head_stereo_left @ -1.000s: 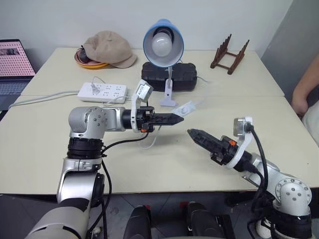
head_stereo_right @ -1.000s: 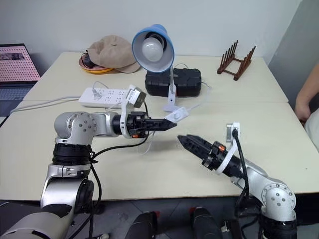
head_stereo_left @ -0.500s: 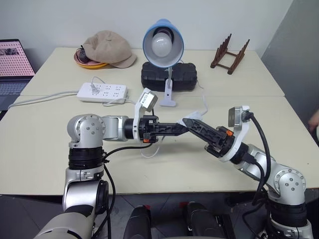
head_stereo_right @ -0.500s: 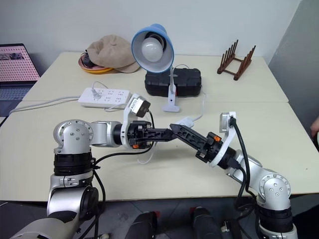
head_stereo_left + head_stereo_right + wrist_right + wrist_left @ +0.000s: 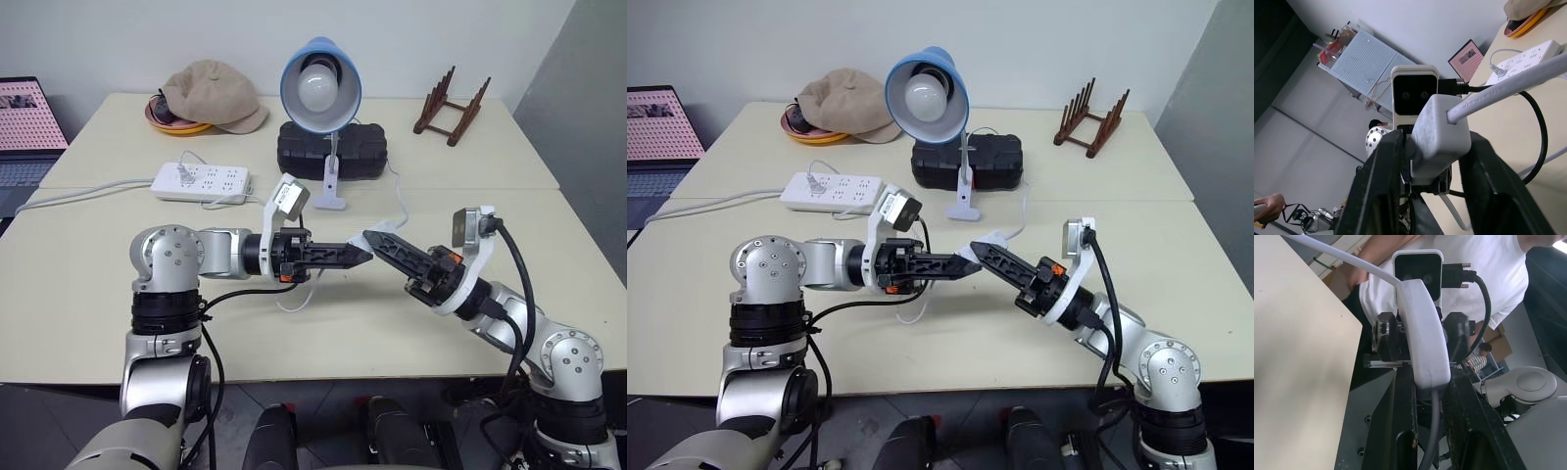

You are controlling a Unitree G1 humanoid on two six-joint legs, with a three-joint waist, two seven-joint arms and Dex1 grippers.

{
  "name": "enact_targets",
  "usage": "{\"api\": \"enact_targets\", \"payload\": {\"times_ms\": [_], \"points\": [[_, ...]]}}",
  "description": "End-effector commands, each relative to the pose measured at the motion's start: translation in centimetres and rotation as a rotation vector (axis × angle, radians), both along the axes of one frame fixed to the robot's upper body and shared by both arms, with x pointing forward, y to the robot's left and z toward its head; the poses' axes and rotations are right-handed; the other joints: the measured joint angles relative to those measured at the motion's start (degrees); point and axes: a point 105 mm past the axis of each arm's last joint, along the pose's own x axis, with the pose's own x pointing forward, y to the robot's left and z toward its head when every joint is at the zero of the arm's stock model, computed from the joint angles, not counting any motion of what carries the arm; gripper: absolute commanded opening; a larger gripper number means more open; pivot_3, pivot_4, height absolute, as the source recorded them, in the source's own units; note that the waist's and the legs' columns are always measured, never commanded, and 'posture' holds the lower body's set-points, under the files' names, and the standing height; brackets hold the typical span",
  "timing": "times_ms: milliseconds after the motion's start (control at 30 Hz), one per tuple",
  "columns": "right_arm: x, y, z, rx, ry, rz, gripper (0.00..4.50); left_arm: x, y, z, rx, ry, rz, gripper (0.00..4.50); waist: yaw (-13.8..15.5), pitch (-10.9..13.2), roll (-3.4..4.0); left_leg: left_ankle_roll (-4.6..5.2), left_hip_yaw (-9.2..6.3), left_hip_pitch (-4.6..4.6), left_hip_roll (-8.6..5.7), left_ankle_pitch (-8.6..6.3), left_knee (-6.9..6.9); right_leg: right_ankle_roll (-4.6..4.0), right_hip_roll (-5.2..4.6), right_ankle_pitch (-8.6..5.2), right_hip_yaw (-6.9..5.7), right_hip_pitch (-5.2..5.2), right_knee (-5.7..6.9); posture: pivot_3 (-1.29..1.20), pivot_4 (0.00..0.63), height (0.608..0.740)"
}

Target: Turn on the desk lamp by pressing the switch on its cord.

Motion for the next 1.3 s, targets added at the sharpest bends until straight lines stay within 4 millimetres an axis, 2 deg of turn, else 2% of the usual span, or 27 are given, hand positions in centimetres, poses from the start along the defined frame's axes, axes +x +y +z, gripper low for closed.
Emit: {"api": "enact_targets", "payload": {"times_ms": [33,133,1267,1300], "points": [[-0.7,0.1,0.8,0.015,-0.033,0.025,0.67,-0.3,0.1,0.8,-0.02,-0.038,-0.013,0.39,0.0,0.0,0.0,0.0,0.0,0.0,0.0,0.0,0.0,0.0,0.0,0.0,0.0,0.0,0.0,0.0,0.15,0.74],[-0.8,0.3,0.4,-0.02,-0.037,0.037,0.54,-0.2,0.0,0.8,-0.016,-0.043,-0.016,0.39,0.0,0.0,0.0,0.0,0.01,-0.01,0.0,0.0,-0.01,-0.01,0.0,-0.01,0.0,-0.01,-0.02,0.0,0.15,0.74],[-0.2,-0.3,-2.0,-0.244,-0.059,-0.011,0.54,-0.3,0.4,-0.1,0.029,-0.079,-0.013,0.39,0.1,0.0,0.0,0.0,0.01,-0.05,0.0,0.0,-0.06,-0.03,0.0,-0.02,0.0,-0.04,-0.12,0.0,0.15,0.74],[-0.3,-0.3,-2.0,-0.245,-0.057,-0.007,0.89,-0.3,0.4,-0.1,0.03,-0.08,-0.012,0.39,0.1,0.0,0.0,0.0,0.01,-0.05,0.0,0.0,-0.06,-0.03,0.0,-0.02,0.0,-0.04,-0.13,0.0,0.15,0.74]]}}
